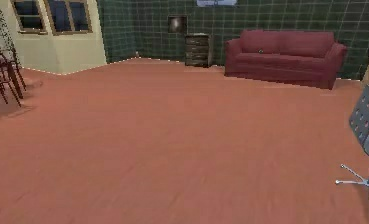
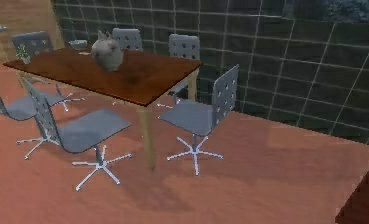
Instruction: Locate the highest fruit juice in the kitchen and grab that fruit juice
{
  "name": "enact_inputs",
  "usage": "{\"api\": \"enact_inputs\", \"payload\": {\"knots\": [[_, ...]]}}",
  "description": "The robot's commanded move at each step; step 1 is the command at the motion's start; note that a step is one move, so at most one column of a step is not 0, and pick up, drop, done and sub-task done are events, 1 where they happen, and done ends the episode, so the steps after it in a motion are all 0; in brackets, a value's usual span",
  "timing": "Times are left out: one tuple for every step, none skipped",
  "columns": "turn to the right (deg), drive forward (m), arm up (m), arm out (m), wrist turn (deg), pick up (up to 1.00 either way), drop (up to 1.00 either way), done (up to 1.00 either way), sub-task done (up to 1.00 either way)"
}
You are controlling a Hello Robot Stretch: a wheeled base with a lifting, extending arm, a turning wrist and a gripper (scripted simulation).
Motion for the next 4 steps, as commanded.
{"api": "enact_inputs", "payload": {"knots": [[-45.0,0.0,0.0,0.0,0.0,0.0,0.0,0.0,0.0],[-3.0,0.0,0.0,0.0,0.0,0.0,0.0,0.0,0.0],[45.0,0.0,0.0,0.0,0.0,0.0,0.0,0.0,0.0],[45.0,0.0,0.0,0.0,0.0,0.0,0.0,0.0,0.0]]}}
